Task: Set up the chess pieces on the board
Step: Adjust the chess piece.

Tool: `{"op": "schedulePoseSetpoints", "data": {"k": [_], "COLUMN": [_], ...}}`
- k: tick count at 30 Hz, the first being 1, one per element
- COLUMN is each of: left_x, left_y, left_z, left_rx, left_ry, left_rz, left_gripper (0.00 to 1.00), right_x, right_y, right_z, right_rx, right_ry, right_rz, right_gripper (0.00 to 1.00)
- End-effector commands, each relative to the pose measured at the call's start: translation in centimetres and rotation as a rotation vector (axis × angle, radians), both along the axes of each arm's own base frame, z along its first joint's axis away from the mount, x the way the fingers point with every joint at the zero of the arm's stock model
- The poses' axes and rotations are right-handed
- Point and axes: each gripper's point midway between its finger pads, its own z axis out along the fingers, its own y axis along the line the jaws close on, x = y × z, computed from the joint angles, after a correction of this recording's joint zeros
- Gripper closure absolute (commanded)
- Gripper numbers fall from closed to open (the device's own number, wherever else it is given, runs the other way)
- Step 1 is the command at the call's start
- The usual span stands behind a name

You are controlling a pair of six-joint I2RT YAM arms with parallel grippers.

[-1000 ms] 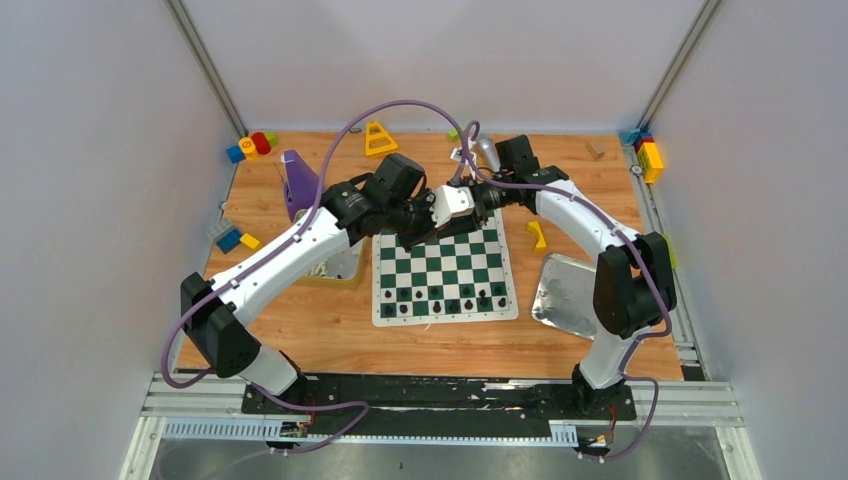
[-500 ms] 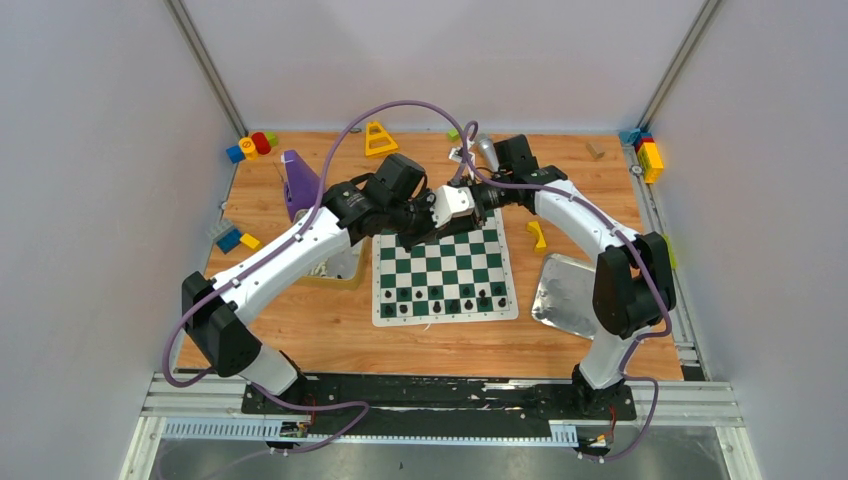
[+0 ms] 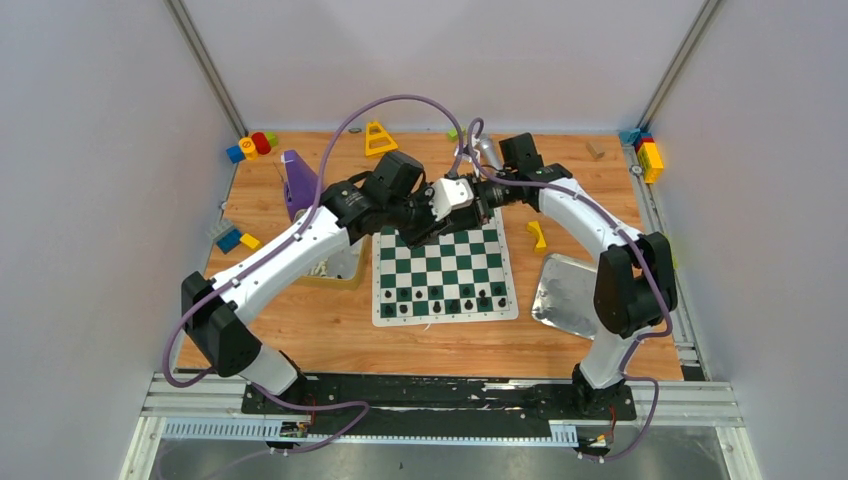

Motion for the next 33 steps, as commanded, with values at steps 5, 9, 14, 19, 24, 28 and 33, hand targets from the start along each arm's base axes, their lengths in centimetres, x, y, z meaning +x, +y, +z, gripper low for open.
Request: {"op": "schedulePoseSetpoints", "data": {"k": [5, 9, 14, 19, 24, 28, 33], "left_x": [1.8, 2.4, 2.9, 2.6, 3.0, 4.0, 5.2], "left_y": [0.3, 0.5, 0.2, -0.6, -2.0, -3.3, -4.4], "left_z": [6.5, 8.7, 9.4, 9.6, 11.2, 11.5, 10.7], "left_rx": [-0.273, -0.413, -0.506, -0.59, -0.717, -0.801, -0.874], "left_ry": [0.026, 0.123, 0.271, 0.408, 0.523, 0.648, 0.787], "left_rz": [0.045, 0.053, 0.063, -0.007, -0.052, -0.04, 0.009], "left_gripper": [0.39, 0.39, 0.43, 0.23, 0.22, 0.29, 0.42], "right_x": [1.6, 2.0, 2.1, 2.2, 2.5, 2.9, 3.5], "right_y": [-3.1, -4.3, -5.0, -5.5, -5.9, -5.9, -6.0], "right_z": [4.0, 5.1, 6.5, 7.4, 7.9, 8.3, 8.5], "right_rx": [0.047, 0.059, 0.07, 0.07, 0.067, 0.071, 0.077], "right_ry": [-0.128, -0.158, -0.2, -0.233, -0.243, -0.246, -0.243], "right_rz": [-0.073, -0.106, -0.122, -0.143, -0.167, -0.183, -0.204], "right_gripper": [1.0, 1.0, 1.0, 1.0, 1.0, 1.0, 1.0]}}
